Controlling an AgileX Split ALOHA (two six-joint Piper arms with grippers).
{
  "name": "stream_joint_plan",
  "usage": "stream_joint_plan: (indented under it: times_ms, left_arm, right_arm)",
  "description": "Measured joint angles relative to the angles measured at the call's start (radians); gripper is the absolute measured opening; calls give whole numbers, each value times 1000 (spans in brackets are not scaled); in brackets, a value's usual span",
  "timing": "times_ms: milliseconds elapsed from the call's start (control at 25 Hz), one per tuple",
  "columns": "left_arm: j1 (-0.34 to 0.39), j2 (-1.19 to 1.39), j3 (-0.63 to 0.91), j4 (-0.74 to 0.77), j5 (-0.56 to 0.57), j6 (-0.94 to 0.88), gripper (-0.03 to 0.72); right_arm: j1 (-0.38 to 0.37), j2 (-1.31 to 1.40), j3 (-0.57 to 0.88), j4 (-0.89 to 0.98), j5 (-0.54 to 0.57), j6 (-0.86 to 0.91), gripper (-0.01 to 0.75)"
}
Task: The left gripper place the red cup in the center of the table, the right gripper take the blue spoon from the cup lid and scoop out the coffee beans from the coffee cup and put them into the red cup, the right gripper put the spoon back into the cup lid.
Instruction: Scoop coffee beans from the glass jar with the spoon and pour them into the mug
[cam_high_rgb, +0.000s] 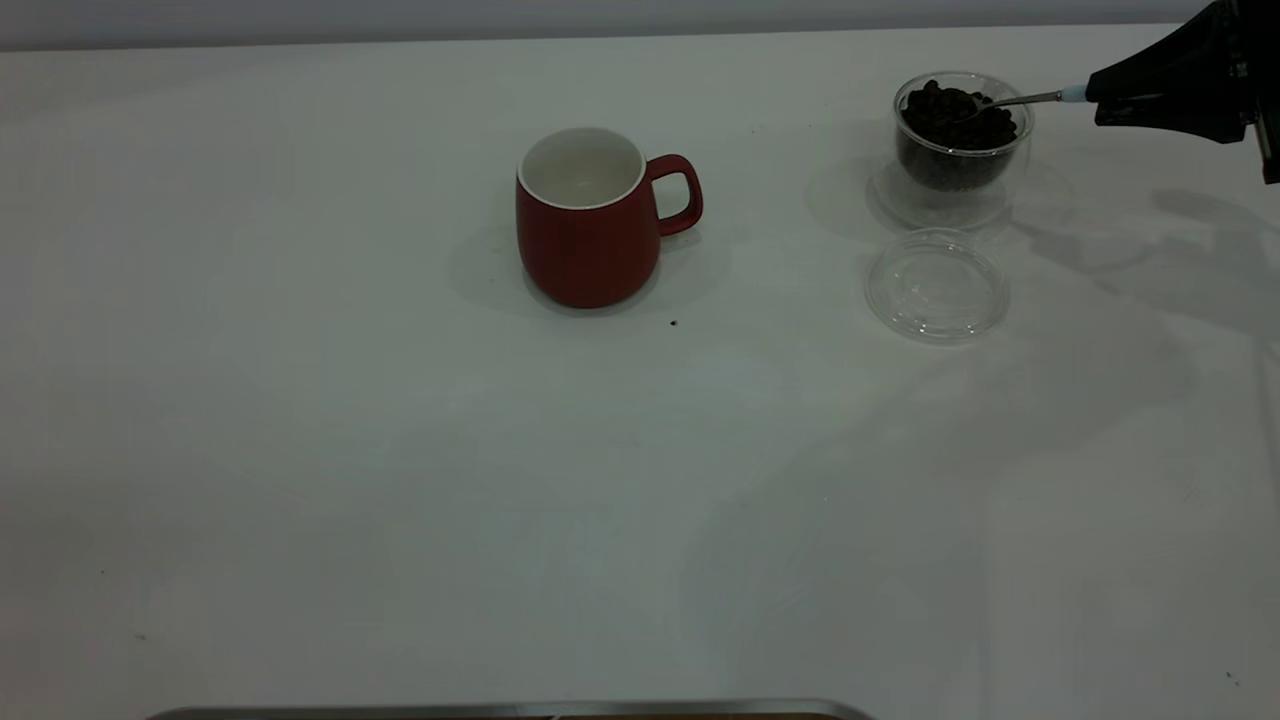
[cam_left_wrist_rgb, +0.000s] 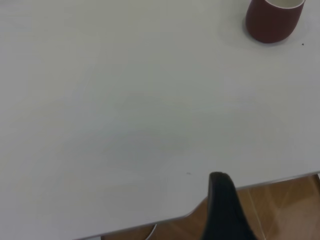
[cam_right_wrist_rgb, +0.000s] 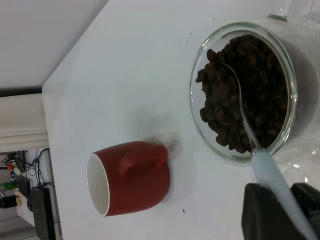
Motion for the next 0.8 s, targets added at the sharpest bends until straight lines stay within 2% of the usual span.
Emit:
stream_joint_plan:
  times_ms: [800]
  left_arm:
    - [0,0,0,0,0,0,516]
  right_arm:
    - [-22,0,33,32,46,-27,108]
